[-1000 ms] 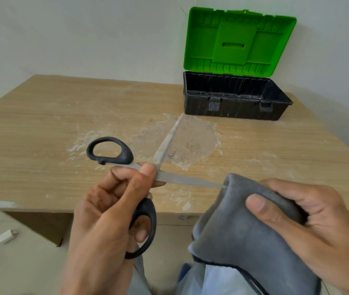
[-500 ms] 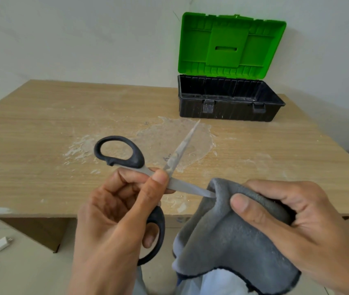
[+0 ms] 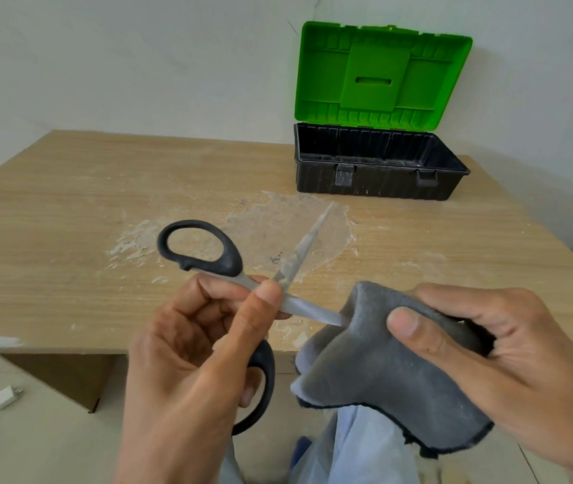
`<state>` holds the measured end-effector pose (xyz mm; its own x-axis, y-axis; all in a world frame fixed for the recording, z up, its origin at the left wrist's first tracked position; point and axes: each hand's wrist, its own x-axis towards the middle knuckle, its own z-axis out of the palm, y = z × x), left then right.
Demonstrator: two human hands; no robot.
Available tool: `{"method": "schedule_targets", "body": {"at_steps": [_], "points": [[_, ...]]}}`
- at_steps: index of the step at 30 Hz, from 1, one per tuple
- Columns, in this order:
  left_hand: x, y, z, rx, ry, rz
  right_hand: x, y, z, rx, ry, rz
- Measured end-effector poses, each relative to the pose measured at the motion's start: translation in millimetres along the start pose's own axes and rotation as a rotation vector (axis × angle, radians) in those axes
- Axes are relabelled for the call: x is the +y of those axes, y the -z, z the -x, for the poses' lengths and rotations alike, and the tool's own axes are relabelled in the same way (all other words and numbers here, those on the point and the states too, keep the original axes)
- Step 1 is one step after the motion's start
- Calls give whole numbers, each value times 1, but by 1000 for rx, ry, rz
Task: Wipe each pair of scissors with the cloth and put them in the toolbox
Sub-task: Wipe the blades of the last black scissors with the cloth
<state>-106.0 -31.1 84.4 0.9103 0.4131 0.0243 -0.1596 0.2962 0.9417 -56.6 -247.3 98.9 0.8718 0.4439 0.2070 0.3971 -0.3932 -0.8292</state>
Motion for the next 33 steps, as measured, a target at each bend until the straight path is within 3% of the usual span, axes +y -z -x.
{"method": "schedule_targets", "body": {"at_steps": [4, 12, 16, 27, 33], "points": [[-1, -1, 1, -28, -27, -54, 0, -2, -4, -74, 31, -13], [-1, 2, 2, -29, -97, -132, -9, 3, -6, -10, 51, -7], [-4, -3, 3, -52, -92, -115, -10, -7, -11, -141, 3, 28], [-6, 10, -3, -54, 27, -23, -5, -5, -9, -162, -37, -29], [-8, 7, -3, -149, 1, -142, -3, -14, -8, -204, -42, -34]]}}
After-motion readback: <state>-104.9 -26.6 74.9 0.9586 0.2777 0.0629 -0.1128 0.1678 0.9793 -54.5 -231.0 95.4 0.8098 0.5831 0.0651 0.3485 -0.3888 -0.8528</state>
